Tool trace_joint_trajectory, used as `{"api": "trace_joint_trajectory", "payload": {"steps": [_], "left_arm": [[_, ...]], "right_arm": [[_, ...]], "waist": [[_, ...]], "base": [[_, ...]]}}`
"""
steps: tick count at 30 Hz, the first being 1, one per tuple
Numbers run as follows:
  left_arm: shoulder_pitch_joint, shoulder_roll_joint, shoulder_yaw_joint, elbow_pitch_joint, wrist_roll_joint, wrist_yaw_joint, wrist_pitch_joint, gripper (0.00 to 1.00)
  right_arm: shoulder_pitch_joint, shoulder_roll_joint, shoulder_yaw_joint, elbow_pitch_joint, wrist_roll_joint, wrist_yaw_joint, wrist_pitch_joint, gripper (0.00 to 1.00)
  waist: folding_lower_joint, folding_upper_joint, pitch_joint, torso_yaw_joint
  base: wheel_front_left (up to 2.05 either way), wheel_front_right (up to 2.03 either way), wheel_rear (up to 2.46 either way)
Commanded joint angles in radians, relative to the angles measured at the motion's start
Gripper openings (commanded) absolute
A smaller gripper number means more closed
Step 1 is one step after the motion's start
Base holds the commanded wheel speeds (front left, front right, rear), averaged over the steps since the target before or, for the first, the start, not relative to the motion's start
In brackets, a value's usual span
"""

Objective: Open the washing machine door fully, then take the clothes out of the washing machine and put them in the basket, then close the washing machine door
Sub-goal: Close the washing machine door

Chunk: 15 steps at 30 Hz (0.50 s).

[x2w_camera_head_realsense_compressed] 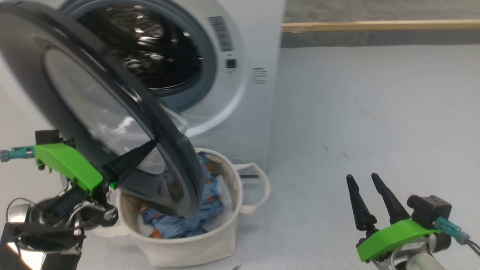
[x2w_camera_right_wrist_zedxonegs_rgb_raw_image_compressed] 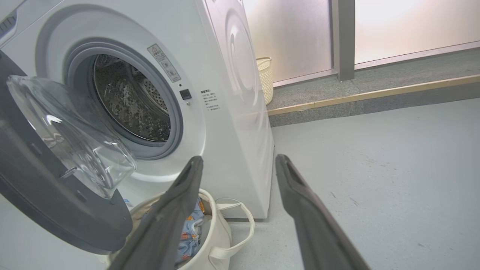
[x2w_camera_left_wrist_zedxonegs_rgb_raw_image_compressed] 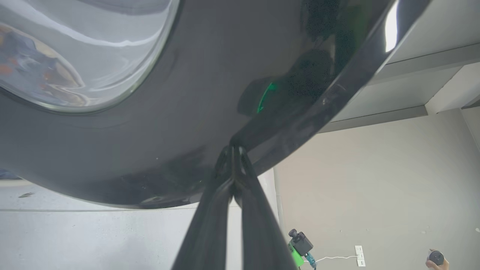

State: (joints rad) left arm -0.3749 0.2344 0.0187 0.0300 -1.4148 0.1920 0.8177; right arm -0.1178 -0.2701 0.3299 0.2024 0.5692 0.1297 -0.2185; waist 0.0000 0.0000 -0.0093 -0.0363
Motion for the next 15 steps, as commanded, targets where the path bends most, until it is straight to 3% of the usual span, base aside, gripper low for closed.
{"api": "trace_joint_trajectory", "payload": {"steps": [1,6,12,14,15], "left_arm": [[-0.070,0.016,0.046,-0.022,0.010,-0.009,-0.012,0.00],[-0.108,0.005,0.061,0.051,0.027,-0.034,-0.061,0.00],[-0.127,0.013,0.056,0.119,0.043,-0.068,-0.076,0.00],[-0.118,0.026,0.037,0.124,0.066,-0.101,-0.074,1.00],[-0.109,0.034,0.025,0.119,0.078,-0.119,-0.071,1.00]], "right_arm": [[-0.042,-0.015,0.010,-0.033,-0.006,0.001,-0.008,1.00],[-0.055,-0.015,0.016,-0.031,-0.004,0.001,-0.008,1.00],[-0.055,-0.017,0.015,-0.026,0.000,0.001,-0.012,1.00],[-0.051,-0.021,0.011,-0.025,0.000,0.001,-0.014,1.00],[-0.050,-0.022,0.010,-0.025,0.001,0.001,-0.014,1.00]], "waist": [[0.0000,0.0000,0.012,-0.067],[0.0000,0.0000,0.023,-0.122],[0.0000,0.0000,0.024,-0.116],[0.0000,0.0000,0.021,-0.092],[0.0000,0.0000,0.019,-0.082]], "base": [[0.00,0.00,0.00],[0.00,0.00,0.00],[0.00,0.00,0.00],[0.00,0.00,0.00],[0.00,0.00,0.00]]}}
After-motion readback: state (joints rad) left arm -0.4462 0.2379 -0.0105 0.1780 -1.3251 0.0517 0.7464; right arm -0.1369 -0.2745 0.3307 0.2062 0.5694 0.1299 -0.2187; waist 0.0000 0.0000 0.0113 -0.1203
